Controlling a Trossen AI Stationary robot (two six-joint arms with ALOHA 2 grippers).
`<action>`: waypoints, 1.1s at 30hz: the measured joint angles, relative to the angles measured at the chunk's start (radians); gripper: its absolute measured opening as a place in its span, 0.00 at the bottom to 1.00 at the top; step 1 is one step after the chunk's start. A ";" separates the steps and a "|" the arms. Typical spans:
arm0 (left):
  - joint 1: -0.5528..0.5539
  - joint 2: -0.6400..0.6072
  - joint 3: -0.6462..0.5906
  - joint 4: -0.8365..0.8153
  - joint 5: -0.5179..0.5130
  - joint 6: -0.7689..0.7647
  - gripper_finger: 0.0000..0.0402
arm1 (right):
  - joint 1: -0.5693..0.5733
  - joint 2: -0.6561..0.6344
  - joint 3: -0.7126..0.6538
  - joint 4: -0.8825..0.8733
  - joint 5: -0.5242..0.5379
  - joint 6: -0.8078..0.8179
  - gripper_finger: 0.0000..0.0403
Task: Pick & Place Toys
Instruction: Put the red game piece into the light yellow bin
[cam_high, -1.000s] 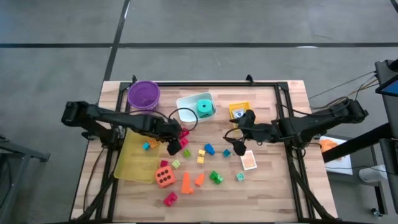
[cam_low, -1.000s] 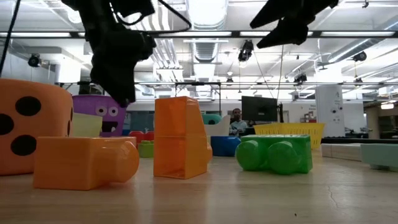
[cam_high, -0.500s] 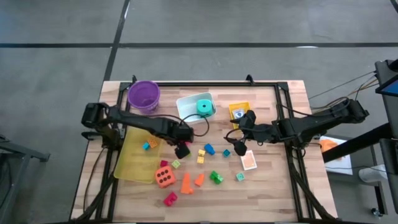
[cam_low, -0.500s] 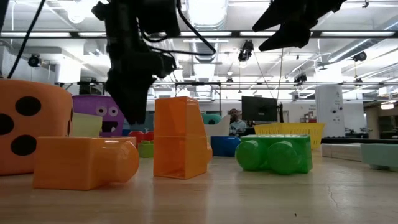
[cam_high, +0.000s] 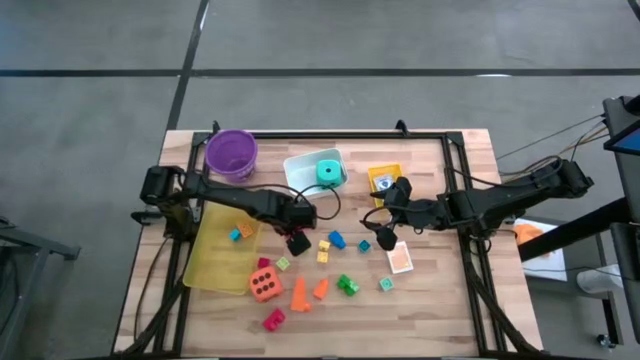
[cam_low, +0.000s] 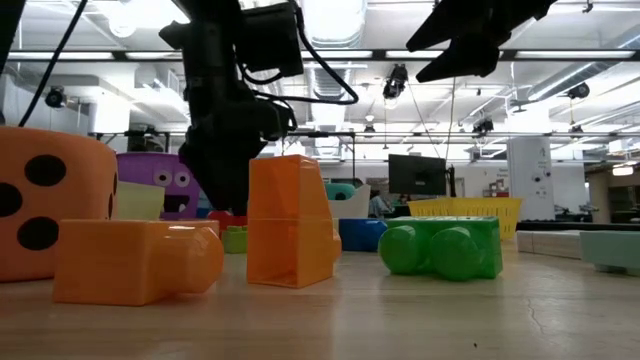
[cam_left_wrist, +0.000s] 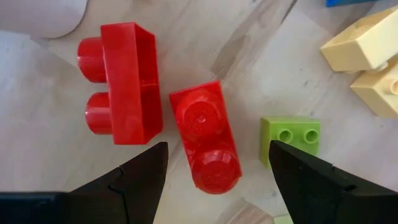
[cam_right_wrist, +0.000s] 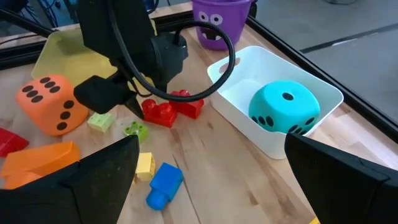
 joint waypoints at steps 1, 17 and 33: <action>0.002 0.004 0.000 0.004 0.002 0.000 0.70 | 0.000 0.000 0.000 0.000 0.000 0.000 0.99; 0.028 0.045 -0.014 0.020 0.050 0.006 0.70 | 0.010 0.000 0.002 0.001 -0.002 0.000 0.99; 0.036 0.046 -0.078 0.084 0.093 0.024 0.41 | 0.011 0.000 0.002 0.020 -0.002 -0.007 0.99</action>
